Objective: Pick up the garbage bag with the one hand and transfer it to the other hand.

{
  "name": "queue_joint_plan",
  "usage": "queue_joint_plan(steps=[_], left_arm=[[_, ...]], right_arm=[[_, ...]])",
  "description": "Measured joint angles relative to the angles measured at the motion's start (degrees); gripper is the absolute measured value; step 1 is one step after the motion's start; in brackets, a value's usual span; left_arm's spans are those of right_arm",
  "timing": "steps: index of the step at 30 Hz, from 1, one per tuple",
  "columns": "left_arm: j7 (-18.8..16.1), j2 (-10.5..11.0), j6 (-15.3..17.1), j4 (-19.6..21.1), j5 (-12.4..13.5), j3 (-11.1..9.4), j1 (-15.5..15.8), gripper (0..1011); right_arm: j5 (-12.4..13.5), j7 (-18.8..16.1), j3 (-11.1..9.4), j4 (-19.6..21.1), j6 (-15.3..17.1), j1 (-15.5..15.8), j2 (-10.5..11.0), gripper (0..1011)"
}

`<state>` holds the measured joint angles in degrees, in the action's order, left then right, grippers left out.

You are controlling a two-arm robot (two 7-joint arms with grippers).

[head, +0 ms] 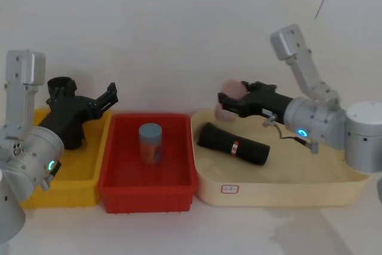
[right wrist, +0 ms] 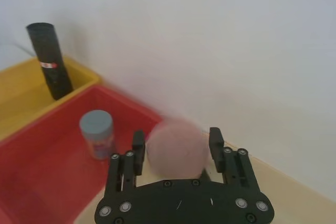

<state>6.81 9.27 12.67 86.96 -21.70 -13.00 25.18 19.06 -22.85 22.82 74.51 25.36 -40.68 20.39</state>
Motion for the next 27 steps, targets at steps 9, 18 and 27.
queue_joint_plan(steps=[9, 18, 27], left_arm=[[0.0, 0.0, 0.0, 0.0, 0.0, 0.0, 0.0, 1000], [0.0, 0.0, 0.0, 0.0, 0.0, 0.0, 0.0, 1000], [0.0, 0.0, 0.0, 0.0, 0.0, 0.0, 0.0, 1000]], right_arm=[[0.1, 1.4, -1.8, 2.5, 0.7, 2.4, 2.0, 933], [0.9, 0.8, -2.5, 2.7, -2.8, 4.0, 1.5, 1001], [2.8, -0.1, -3.2, 2.3, -10.5, 7.4, -0.5, 1001]])
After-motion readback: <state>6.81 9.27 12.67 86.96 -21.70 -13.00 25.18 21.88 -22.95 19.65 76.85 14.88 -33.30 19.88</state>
